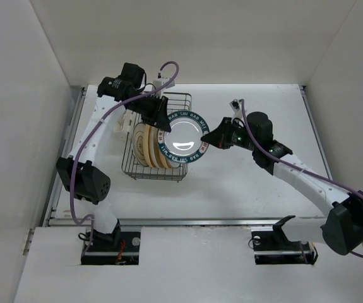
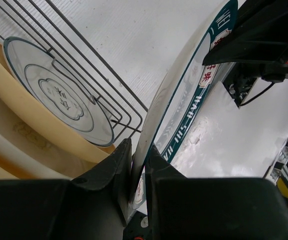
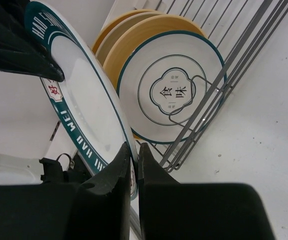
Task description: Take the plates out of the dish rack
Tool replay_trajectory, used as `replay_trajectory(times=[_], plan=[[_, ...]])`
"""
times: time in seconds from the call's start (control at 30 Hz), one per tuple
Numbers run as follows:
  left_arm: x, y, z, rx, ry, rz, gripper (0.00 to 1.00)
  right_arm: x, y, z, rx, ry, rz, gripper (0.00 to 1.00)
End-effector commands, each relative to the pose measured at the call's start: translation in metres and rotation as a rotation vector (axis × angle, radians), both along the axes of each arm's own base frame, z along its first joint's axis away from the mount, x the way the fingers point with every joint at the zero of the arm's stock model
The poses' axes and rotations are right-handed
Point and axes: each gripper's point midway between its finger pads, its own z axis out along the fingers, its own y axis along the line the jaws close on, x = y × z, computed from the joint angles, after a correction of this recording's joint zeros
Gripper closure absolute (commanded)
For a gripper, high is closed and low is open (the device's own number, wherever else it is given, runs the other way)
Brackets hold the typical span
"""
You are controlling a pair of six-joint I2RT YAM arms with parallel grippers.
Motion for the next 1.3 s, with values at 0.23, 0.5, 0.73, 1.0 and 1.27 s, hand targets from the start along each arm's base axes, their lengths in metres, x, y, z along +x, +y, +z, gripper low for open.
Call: replay_trajectory(times=[0.23,0.5,0.73,1.0,1.27], plan=[[-0.008,-0.002,0.004,0.028,-0.011,0.017,1.00,0.012,-0.006,0.001,-0.025,-0.042,-0.081,1.00],[0.011,0.008,-0.010,0.119,-0.042,0.094,1.00,0.016,-0.013,0.000,-0.041,-0.040,-0.127,1.00],[0.019,0.013,-0.016,0.157,-0.050,0.124,1.00,0.018,-0.015,-0.002,-0.051,-0.035,-0.144,1.00],[0.035,0.022,-0.018,0.211,-0.108,0.180,0.45,0.032,-0.037,0.007,0.021,0.036,-0.324,1.00],[0.054,0.042,0.003,0.269,-0.239,0.315,0.00,0.050,-0.090,0.005,0.028,0.135,-0.617,1.00]])
